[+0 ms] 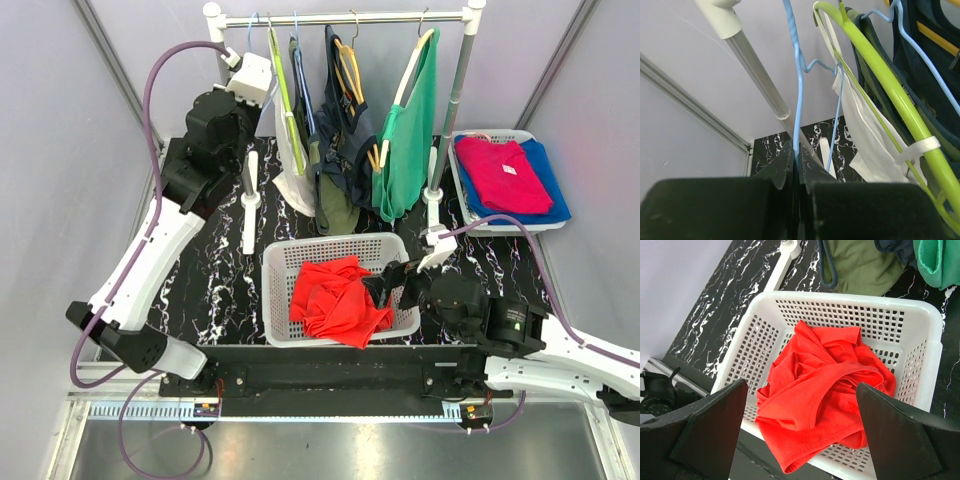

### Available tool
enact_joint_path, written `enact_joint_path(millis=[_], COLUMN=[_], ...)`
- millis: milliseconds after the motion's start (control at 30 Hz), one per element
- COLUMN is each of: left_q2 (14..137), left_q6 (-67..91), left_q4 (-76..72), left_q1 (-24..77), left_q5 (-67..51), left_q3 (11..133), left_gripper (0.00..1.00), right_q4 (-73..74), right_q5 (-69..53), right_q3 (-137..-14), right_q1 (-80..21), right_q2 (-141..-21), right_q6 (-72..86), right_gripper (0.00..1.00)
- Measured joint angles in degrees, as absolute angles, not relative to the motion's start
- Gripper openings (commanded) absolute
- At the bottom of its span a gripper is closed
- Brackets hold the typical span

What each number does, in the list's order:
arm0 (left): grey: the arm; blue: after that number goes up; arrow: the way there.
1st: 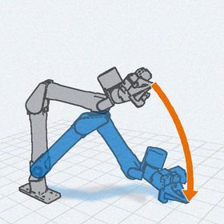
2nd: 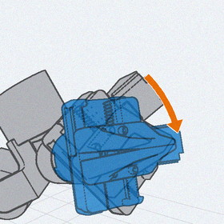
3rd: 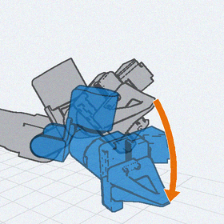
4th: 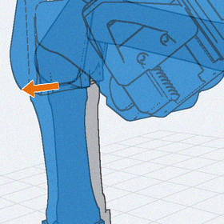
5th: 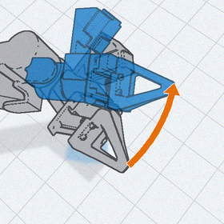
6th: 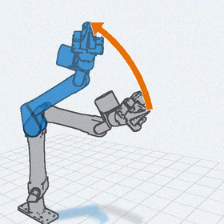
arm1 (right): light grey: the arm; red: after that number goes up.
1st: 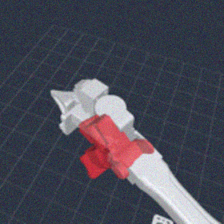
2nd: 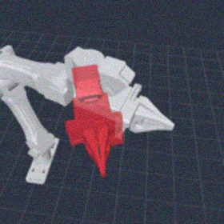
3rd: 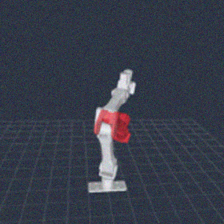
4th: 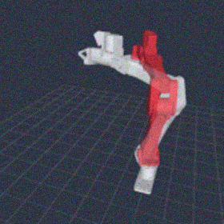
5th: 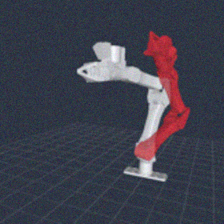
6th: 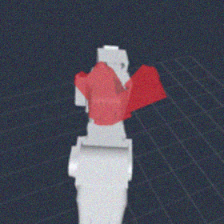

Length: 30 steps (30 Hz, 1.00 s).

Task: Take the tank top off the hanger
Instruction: Place the hanger at the clothesline.

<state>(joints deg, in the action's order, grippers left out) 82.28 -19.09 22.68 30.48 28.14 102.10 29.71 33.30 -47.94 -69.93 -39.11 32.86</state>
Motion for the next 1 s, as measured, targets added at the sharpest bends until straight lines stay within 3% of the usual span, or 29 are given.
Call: enact_joint_path(millis=[367,733,1000], left_q2=[81.4,70.4,74.4], left_q6=[-19.1,-21.9,-22.6], left_q4=[21.3,19.3,18.3], left_q1=[30.5,30.5,30.5], left_q5=[29.6,32.6,35.3], left_q3=[103.5,98.0,97.5], left_gripper=[0.0,0.0,0.0], right_q4=[29.6,29.6,29.6], right_q5=[32.9,31.9,31.8], right_q3=[-46.3,-46.3,-46.1], right_q1=[-69.9,-69.9,-69.9], right_q2=[-38.2,-38.3,-36.8], right_q6=[33.1,33.1,33.6], right_gripper=[1.0,0.99,0.99])
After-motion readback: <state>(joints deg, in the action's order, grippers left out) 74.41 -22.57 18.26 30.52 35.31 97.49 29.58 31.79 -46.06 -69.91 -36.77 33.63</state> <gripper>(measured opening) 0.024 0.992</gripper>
